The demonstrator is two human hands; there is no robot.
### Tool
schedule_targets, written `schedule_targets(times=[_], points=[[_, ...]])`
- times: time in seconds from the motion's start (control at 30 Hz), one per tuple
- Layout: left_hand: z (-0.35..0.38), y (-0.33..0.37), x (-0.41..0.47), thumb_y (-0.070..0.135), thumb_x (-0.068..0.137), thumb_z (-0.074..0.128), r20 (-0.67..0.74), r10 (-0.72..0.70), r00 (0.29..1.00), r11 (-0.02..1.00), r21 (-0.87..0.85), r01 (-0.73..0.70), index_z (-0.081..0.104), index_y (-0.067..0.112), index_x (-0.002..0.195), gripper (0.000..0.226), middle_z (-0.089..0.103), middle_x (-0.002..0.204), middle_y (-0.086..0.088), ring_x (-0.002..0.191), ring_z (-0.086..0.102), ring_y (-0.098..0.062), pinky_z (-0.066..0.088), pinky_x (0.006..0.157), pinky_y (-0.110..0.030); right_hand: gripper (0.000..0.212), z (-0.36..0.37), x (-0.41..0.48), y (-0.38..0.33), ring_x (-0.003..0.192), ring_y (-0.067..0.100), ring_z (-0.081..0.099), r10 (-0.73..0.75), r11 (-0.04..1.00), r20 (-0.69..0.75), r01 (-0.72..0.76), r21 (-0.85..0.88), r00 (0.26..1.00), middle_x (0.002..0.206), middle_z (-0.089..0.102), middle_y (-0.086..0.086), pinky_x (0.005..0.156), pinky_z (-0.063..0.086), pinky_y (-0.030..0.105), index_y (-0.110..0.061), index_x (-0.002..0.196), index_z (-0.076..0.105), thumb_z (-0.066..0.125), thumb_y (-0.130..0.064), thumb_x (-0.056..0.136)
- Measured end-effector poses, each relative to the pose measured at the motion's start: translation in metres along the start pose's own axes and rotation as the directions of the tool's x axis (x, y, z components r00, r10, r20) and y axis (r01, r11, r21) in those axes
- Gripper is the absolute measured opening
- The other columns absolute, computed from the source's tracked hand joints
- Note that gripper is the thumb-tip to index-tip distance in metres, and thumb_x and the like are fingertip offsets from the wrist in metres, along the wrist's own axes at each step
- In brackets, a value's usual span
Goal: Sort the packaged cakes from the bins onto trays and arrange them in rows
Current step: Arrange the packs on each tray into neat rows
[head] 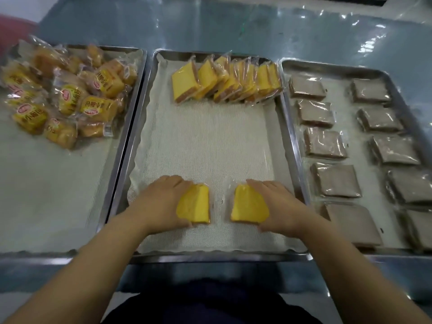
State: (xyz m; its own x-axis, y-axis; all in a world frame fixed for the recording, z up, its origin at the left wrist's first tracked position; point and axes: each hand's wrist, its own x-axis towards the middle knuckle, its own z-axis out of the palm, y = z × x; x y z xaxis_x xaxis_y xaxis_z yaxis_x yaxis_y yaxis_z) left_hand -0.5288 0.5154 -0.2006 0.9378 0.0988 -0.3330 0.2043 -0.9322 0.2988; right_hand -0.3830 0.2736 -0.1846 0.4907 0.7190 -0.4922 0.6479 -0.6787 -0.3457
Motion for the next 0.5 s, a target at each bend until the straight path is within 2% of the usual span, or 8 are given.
schedule_targets(times=[0.13,0.33,0.5], points=[[0.007,0.001,-0.016,0.065,0.061,0.072,-0.037,0.024,0.999,0.999,0.023,-0.023,0.033,0.031,0.140,0.094,0.041,0.134,0.007,0.122,0.037,-0.017,0.029,0.105,-0.034,0.108,0.006,-0.012,-0.007,0.139,0.018,0.020,-0.048,0.995,0.017,0.049,-0.083,0.999,0.152,0.026,-0.006,0.112,0.016,0.032,-0.027,0.151,0.008,0.079,-0.031,0.070],[0.011,0.004,-0.029,0.060,0.063,0.071,-0.008,0.036,0.999,0.998,0.059,-0.035,0.030,0.032,0.142,0.093,0.039,0.135,0.007,0.121,0.035,-0.017,0.028,0.105,-0.033,0.099,0.011,-0.026,-0.013,0.138,0.016,0.020,-0.066,0.996,0.032,0.068,-0.058,0.997,0.152,0.027,-0.007,0.110,0.016,0.025,-0.027,0.151,0.014,0.075,-0.026,0.074],[0.012,0.004,-0.032,0.057,0.066,0.071,0.013,0.024,1.000,0.999,0.037,-0.024,0.029,0.032,0.142,0.091,0.036,0.137,0.008,0.124,0.033,-0.016,0.024,0.106,-0.031,0.096,0.010,-0.027,-0.012,0.140,0.017,0.014,-0.077,0.997,0.084,0.079,-0.020,0.994,0.153,0.023,-0.004,0.114,0.012,0.028,-0.023,0.151,0.012,0.071,-0.020,0.076]])
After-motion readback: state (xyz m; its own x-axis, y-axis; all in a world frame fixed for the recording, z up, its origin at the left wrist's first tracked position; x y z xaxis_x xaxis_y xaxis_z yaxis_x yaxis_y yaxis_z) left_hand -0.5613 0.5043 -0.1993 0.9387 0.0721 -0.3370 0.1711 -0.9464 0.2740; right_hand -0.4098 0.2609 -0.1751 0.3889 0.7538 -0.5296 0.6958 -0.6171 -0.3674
